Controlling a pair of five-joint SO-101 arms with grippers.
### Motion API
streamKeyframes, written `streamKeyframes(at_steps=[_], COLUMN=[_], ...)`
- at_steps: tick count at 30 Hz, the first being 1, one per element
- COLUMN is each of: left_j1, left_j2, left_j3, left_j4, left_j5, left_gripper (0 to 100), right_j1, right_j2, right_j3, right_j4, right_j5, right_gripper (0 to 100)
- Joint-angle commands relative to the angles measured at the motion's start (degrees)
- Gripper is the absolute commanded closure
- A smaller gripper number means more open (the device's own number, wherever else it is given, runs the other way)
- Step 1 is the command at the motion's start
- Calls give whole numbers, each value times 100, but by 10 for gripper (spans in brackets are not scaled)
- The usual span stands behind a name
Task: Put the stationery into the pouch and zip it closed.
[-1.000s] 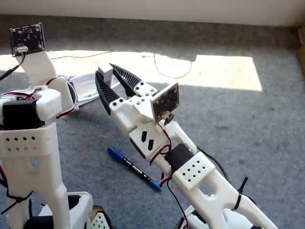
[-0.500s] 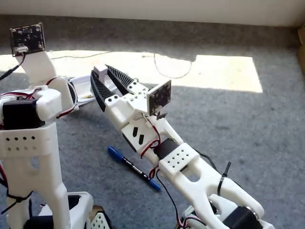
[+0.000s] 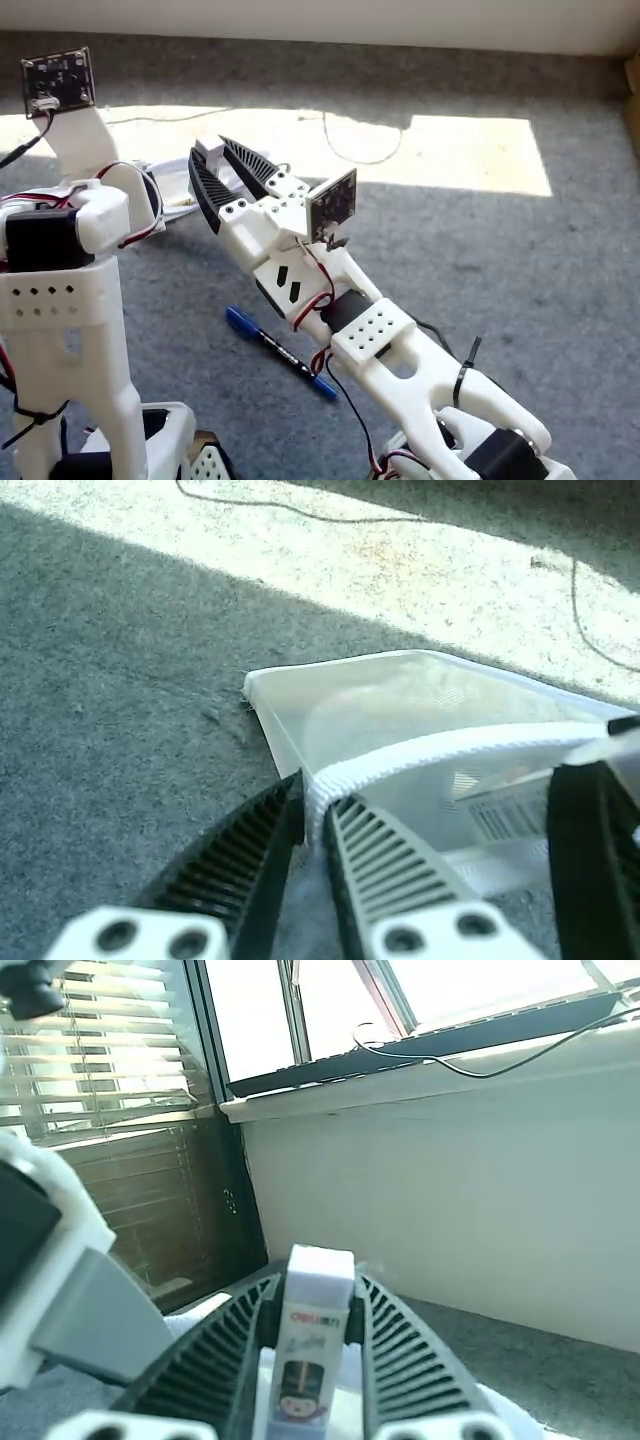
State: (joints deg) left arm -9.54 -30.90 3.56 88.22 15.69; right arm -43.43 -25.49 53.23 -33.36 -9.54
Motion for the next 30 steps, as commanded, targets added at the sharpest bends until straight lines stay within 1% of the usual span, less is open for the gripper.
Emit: streamKeyframes(at_steps=[1, 3, 6, 11, 14, 21, 23, 28, 30], left_j1=[-75, -75, -75, -75, -75, -75, -84, -110, -286], left_j2=[-127, -127, -127, -127, -127, -127, -127, -127, -127], left_j3=[-40, -40, -40, -40, -40, -40, -40, -84, -92], left_j4=[-114, -114, -114, -114, -114, -114, -105, -79, -88], left_j5=[26, 26, 26, 26, 26, 26, 26, 26, 26], left_gripper=[993, 993, 993, 993, 993, 993, 993, 993, 993], right_j1=[-57, -66, -277, -514, -505, -462, -374, -312, -312], right_j2=[-75, -154, -523, -1226, -1490, -1868, -2000, -2457, -2642], right_j3=[-92, -101, -75, -75, -75, -48, -48, -145, -365], right_j4=[189, 321, 664, 1701, 1965, 2044, 2475, 4215, 4690], right_j5=[-53, -53, -53, -70, -79, -62, -62, -53, -53], right_gripper=[971, 970, 962, 827, 820, 821, 821, 821, 821])
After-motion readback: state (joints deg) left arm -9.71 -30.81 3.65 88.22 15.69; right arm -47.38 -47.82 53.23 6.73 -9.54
